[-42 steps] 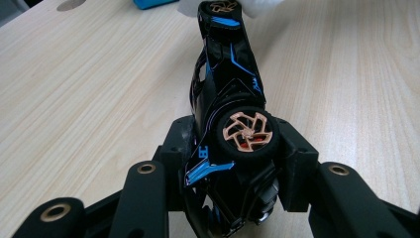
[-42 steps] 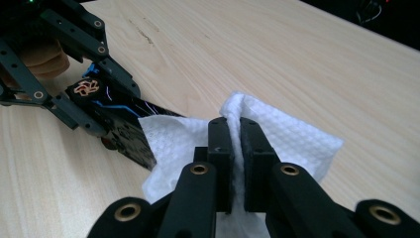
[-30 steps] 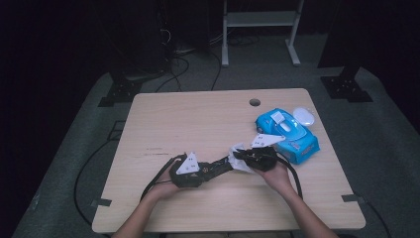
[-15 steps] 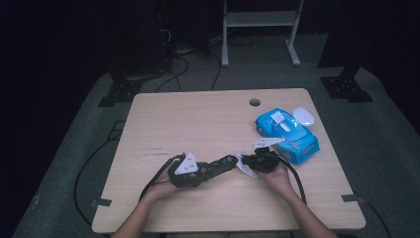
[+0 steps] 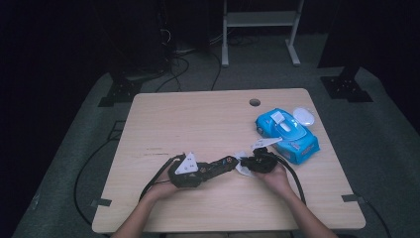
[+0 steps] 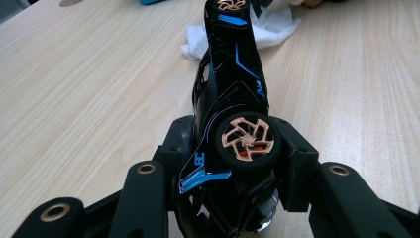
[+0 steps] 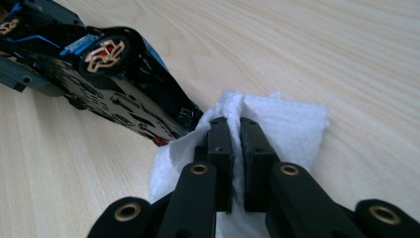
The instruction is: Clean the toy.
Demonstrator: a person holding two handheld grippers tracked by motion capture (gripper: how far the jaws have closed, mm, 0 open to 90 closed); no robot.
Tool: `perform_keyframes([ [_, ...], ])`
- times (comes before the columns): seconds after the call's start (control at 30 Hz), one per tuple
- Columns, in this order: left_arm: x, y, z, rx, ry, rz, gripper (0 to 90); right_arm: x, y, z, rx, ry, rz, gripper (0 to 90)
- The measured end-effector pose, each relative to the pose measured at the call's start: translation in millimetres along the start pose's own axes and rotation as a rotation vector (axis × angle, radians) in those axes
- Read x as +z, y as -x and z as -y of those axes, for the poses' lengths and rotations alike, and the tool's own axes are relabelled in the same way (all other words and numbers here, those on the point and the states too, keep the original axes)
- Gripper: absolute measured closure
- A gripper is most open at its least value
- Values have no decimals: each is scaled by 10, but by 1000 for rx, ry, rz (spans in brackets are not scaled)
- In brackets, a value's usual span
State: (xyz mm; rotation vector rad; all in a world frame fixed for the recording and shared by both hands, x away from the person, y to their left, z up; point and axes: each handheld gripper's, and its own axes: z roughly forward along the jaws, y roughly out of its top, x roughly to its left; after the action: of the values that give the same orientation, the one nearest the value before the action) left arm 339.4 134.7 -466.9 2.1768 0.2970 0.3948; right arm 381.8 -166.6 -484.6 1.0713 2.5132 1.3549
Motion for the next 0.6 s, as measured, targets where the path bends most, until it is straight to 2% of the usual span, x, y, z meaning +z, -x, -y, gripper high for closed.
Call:
perform_keyframes([
  [0.07,0,0,0,1,0,0,564,-20,-4,-20,-7,-1,5,846],
  [0.2,0,-5,4,0,2,2,564,-188,-73,-149,-26,74,17,846],
  [0.3,1,-12,8,-4,5,5,564,-338,-191,-280,-67,139,17,846],
  [0.37,8,-10,6,-5,7,2,564,-383,-300,-342,-94,172,-7,846],
  [0.5,21,-7,0,-8,10,1,564,-297,-560,-389,-179,157,-44,845],
  [0.6,22,-8,5,-9,11,3,563,-220,-625,-403,-218,141,-32,845],
])
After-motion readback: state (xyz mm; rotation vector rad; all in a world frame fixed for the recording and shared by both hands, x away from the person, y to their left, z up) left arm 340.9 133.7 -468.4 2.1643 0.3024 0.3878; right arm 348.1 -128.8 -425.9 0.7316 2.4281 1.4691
